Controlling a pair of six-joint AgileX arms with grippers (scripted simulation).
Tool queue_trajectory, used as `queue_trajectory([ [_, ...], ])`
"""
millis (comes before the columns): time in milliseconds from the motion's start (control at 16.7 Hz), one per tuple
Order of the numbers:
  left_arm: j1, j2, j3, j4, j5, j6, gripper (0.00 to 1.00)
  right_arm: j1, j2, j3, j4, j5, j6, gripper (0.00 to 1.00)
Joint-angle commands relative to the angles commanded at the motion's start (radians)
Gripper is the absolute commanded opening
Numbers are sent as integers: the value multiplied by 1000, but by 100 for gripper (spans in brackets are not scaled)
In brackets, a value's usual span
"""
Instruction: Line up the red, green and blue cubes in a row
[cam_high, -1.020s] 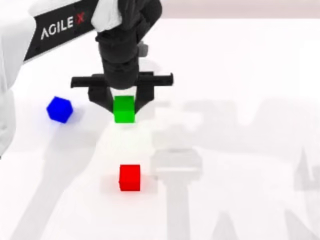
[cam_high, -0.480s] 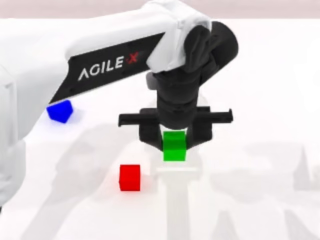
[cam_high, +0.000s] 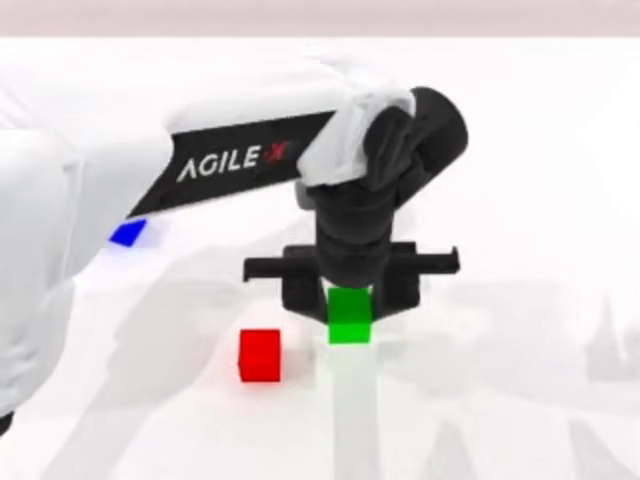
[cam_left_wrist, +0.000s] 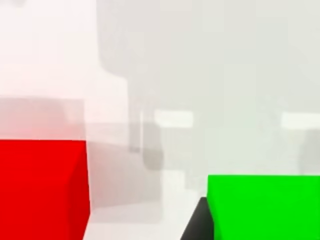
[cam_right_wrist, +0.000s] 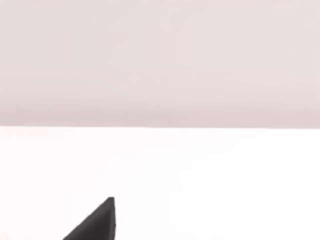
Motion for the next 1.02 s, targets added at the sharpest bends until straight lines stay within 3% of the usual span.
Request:
queue_trajectory([
  [420, -3, 22, -77, 90, 1, -2, 0, 0, 0, 0, 0, 0, 0, 100],
  [1020, -3, 22, -77, 90, 1, -2, 75, 0, 0, 0, 0, 0, 0, 100],
])
